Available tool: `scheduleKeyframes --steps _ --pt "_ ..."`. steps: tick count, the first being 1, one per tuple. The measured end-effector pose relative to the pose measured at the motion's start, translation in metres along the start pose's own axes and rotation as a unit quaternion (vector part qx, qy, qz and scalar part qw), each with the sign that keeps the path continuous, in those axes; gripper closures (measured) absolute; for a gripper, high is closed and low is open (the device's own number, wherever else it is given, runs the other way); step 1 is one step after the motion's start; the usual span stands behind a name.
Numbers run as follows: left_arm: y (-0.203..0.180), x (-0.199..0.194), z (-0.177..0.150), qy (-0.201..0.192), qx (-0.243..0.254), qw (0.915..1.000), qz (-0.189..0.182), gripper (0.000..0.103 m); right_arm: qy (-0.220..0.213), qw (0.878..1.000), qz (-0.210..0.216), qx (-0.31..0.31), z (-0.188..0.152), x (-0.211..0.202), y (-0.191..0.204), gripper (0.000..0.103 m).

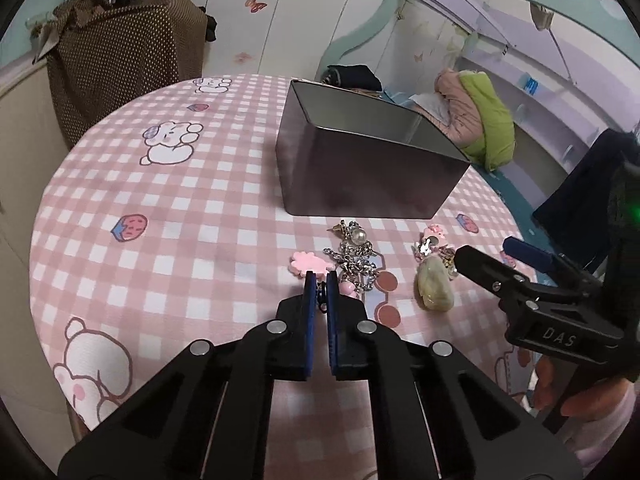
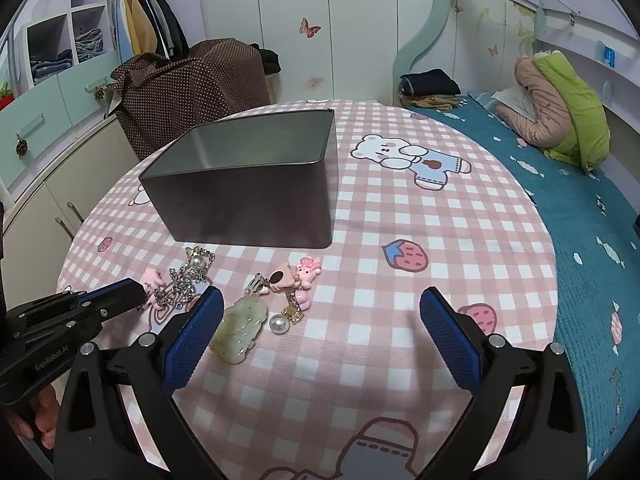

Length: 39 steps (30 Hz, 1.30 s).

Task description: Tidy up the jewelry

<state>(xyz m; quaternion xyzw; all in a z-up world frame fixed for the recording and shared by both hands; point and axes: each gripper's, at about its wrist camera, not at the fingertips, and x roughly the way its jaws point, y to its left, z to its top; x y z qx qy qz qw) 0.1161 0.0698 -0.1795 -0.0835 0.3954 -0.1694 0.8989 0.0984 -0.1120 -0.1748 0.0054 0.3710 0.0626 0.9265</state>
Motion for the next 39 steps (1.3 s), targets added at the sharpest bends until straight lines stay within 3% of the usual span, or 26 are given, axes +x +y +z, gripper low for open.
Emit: scheduleKeyframes --steps 10,14,18,21,27,35,39 --pt "0.013 -0.019 0.004 -0.027 -0.031 0.999 -0.017 0.098 -0.01 1.0 0.018 -0.019 0.004 -0.006 0.009 0.008" --pt "0.02 -0.027 0.004 -0.038 -0.039 0.9984 -0.013 0.098 -0.021 0.997 0.061 -0.049 0.007 -0.011 0.03 0.009" --pt "0.028 -0.034 0.003 -0.047 -0.049 0.9976 -0.011 0.098 -0.014 0.991 0.105 -0.081 0.01 -0.007 0.053 0.026" --pt "0.033 -0.037 0.001 -0.05 -0.054 0.9972 -0.008 0.098 0.006 0.987 0.13 -0.097 0.011 0.003 0.069 0.045" --pt "0.046 -0.043 -0.004 -0.056 -0.065 0.9963 -0.005 0.098 0.028 0.979 0.156 -0.13 0.013 0.02 0.096 0.064" --pt "0.066 -0.047 -0.007 -0.064 -0.084 0.9945 -0.003 0.098 0.064 0.974 0.161 -0.147 0.014 0.044 0.112 0.076" --pt "0.069 -0.05 -0.008 -0.068 -0.083 0.9942 -0.007 0.098 0.062 0.974 0.151 -0.156 0.015 0.045 0.113 0.083"
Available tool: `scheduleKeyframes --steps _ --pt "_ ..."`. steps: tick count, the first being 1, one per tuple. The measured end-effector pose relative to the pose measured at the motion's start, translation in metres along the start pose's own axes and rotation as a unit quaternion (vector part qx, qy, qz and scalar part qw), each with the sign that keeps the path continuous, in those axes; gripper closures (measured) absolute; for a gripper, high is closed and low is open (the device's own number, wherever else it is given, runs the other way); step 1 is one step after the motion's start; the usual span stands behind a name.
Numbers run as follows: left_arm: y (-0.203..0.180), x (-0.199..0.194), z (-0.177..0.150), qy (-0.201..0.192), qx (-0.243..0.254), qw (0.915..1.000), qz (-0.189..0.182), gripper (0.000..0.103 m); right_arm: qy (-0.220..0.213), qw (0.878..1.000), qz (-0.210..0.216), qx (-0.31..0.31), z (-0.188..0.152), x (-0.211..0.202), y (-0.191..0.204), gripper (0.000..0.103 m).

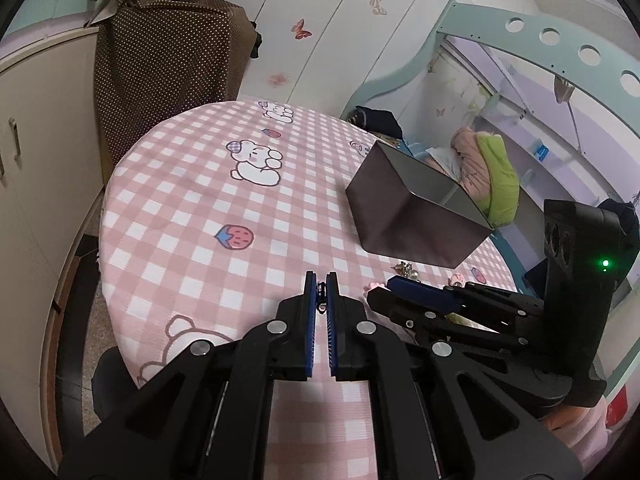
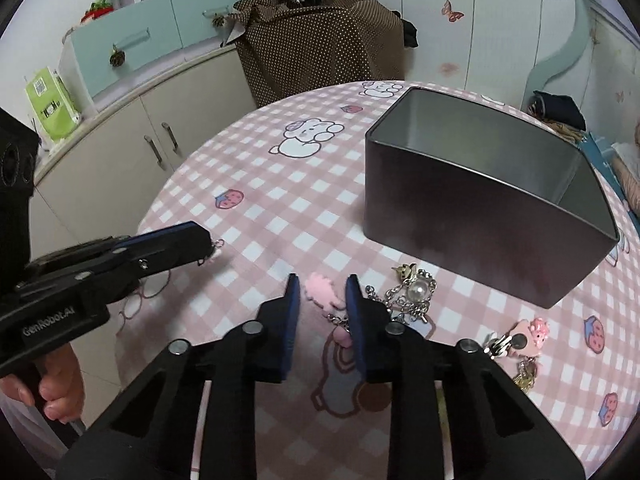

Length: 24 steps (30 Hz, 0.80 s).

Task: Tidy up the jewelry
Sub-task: 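Grasp the pink charm with the right tool while the left holds its charm, then carry both charms into the grey tin and open both tools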

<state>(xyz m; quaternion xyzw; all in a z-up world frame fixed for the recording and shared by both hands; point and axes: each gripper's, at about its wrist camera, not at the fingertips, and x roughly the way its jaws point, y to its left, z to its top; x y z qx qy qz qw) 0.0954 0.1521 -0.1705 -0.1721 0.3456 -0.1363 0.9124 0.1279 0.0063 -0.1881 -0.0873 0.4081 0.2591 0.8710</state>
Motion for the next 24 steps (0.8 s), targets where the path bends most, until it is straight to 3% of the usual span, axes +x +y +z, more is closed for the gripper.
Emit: scheduleKeyframes --steps 4,11,24 --pt "0.0 0.003 -0.001 0.002 -0.002 1.0 -0.003 0.098 0.0 1.0 -0.004 -0.004 0.0 0.0 0.002 0.091" --pt "-0.007 0.001 0.001 -0.001 0.003 1.0 -0.002 0.098 -0.006 1.0 -0.002 0.015 -0.003 -0.006 -0.004 0.092" --pt "-0.032 0.004 0.012 -0.006 0.028 0.9996 -0.006 0.098 -0.063 0.995 -0.031 0.072 -0.004 -0.055 -0.044 0.092"
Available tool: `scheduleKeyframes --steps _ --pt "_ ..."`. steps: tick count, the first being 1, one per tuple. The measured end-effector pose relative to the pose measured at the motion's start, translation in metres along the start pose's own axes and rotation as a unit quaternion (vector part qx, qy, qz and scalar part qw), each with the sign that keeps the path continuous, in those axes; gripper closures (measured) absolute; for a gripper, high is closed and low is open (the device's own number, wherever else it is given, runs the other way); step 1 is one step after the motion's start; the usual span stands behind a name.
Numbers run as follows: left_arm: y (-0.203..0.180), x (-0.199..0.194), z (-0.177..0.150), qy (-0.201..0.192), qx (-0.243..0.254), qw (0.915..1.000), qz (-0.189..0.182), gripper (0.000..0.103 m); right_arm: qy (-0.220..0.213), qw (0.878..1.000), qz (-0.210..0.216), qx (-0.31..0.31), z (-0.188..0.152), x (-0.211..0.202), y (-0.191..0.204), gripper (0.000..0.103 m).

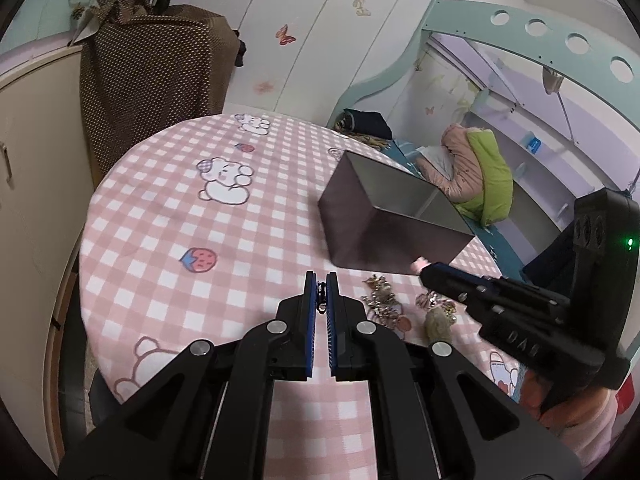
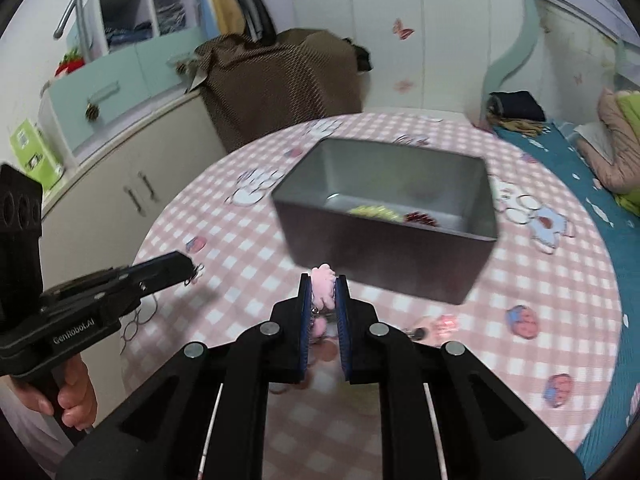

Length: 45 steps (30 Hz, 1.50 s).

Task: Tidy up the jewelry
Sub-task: 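Carry both charms into the grey tin and open both tools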

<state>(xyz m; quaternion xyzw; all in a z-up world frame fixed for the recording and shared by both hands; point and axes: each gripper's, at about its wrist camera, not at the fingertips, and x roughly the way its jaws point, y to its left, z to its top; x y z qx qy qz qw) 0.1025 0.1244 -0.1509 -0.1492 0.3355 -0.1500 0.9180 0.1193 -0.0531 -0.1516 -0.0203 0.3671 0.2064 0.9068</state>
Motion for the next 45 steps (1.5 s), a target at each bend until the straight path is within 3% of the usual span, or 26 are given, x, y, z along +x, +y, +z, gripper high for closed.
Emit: scheduleKeyframes --steps 13,25,39,45 --pt "-0.034 0.013 0.015 0.002 0.037 0.9992 -0.013 0.098 -0.04 0.998 -0.026 0.037 0.006 -0.024 -0.039 0.092" --pt "-0.063 0.025 0.045 -0.026 0.071 0.9967 -0.03 0.098 -0.076 0.996 -0.031 0.037 0.03 -0.028 -0.059 0.091" --pt "-0.068 0.068 0.069 -0.014 0.071 0.9969 -0.03 0.098 -0.06 0.997 -0.021 0.045 0.046 0.0 -0.07 0.091" --pt "-0.065 0.077 0.07 -0.008 0.066 0.9975 -0.025 0.097 -0.06 0.997 -0.022 0.054 0.045 0.002 -0.077 0.084"
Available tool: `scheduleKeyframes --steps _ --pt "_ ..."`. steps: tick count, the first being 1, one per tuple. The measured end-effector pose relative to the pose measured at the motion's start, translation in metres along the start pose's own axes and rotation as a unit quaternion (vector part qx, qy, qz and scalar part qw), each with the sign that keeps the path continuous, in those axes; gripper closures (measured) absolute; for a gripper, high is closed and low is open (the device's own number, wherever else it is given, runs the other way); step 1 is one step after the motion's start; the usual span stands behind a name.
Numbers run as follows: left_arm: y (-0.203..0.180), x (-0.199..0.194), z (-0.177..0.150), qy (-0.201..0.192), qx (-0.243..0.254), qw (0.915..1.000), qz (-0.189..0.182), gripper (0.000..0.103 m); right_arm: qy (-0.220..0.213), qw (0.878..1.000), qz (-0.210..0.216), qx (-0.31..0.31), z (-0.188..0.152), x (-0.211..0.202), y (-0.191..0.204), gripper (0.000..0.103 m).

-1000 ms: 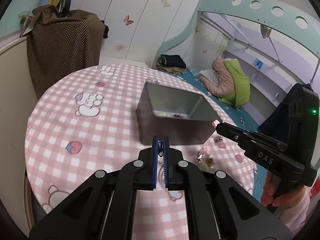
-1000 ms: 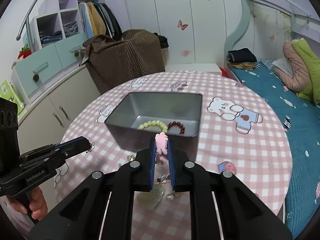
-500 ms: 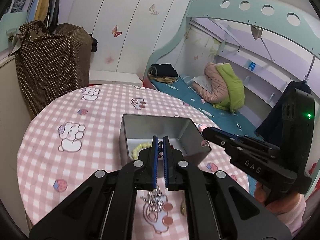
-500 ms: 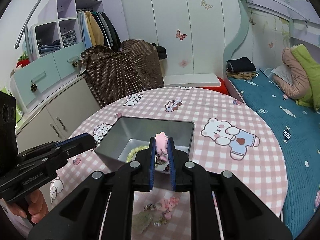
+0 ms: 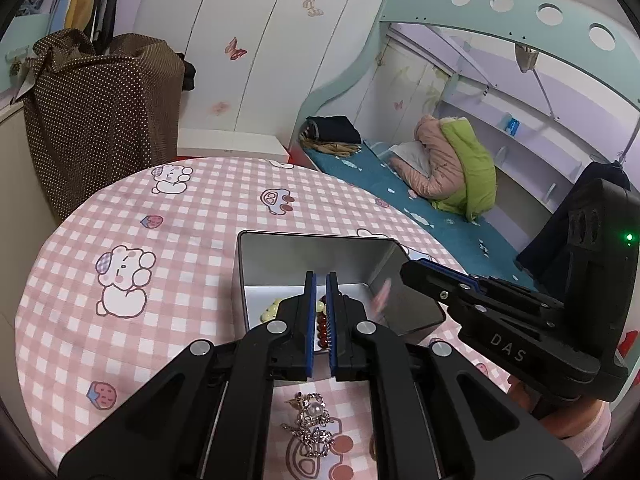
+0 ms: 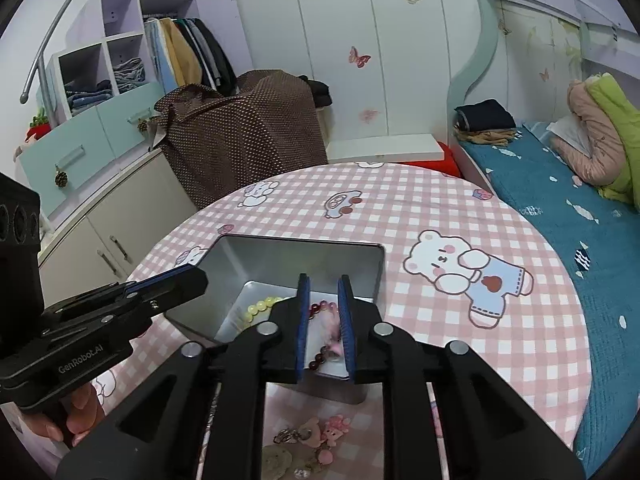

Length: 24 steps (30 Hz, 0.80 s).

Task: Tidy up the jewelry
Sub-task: 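Carry both charms into the grey tin and open both tools, then withdraw both open tools from the tin toward the remaining jewelry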

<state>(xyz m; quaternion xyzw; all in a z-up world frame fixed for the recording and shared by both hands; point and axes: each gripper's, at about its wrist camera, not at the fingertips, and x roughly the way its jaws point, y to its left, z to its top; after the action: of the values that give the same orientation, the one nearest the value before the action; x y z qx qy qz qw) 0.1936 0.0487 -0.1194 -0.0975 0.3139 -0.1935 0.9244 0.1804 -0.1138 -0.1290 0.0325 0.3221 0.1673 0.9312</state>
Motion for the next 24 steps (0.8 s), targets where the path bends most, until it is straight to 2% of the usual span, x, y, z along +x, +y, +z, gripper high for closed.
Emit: scheduleKeyframes --steps 4,6,7,8,17,24 --pt "0.0 0.0 0.0 0.003 0.002 0.9999 0.011 0.097 -0.005 1.0 -0.016 0.008 0.001 -0.003 -0.005 0.07" --pt "0.001 -0.001 0.0 0.004 0.002 0.9999 0.014 0.087 -0.009 1.0 -0.027 0.011 0.001 -0.005 -0.008 0.053" --pt "0.001 -0.001 -0.001 0.004 0.001 0.9998 0.017 0.077 -0.011 0.999 -0.033 0.013 0.0 -0.007 -0.008 0.048" --pt "0.001 -0.002 -0.001 0.003 0.0 0.9998 0.02 0.073 -0.013 0.999 -0.036 0.016 0.0 -0.008 -0.01 0.045" --pt "0.002 -0.012 -0.005 0.001 -0.004 0.9996 0.028 0.067 -0.018 0.999 -0.044 0.02 -0.002 -0.019 -0.012 0.038" --pt "-0.001 -0.024 -0.007 -0.007 -0.001 0.9994 0.033 0.058 -0.024 0.998 -0.049 0.021 -0.003 -0.028 -0.01 0.034"
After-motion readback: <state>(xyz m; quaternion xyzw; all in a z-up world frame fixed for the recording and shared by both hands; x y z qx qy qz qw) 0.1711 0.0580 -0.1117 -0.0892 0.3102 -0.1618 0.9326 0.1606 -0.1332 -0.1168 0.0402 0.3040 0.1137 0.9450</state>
